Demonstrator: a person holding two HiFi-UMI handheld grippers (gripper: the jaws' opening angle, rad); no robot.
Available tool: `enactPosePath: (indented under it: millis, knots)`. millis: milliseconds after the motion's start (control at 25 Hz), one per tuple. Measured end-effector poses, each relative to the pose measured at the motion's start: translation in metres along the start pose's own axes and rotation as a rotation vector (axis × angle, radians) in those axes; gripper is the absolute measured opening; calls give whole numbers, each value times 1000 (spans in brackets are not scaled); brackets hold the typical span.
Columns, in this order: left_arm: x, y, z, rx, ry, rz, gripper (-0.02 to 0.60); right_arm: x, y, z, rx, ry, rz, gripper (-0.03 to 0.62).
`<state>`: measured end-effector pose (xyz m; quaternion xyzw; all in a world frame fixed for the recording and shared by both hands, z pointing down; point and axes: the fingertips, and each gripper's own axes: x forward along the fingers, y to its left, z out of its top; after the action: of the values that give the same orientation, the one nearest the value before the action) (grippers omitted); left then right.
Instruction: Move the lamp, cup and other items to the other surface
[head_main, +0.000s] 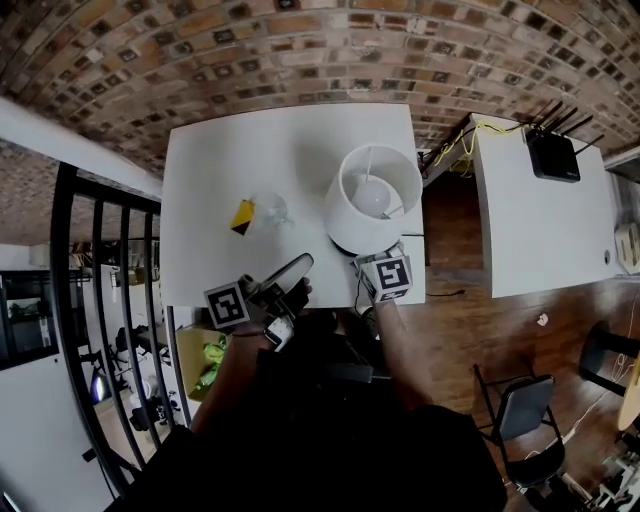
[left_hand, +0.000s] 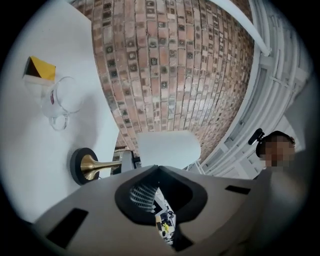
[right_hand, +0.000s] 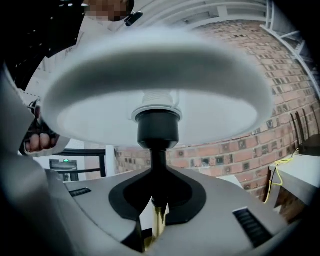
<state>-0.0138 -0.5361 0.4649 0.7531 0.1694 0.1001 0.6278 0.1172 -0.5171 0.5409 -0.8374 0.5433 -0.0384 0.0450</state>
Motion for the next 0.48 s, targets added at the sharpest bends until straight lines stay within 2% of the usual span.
enactPosePath:
  millis: [120,240,480]
  knots:
    - [14,2,-5,-17,45,-30,2,-22,-10,22,55,-41,-27,69]
    - [37,4,-17,-34,97,-69,2,-50,-27,51,55,-85,-68,68]
    - [96,-7,-83,-88,317,-178,2,-158,-72,106,33,-132,-284,69]
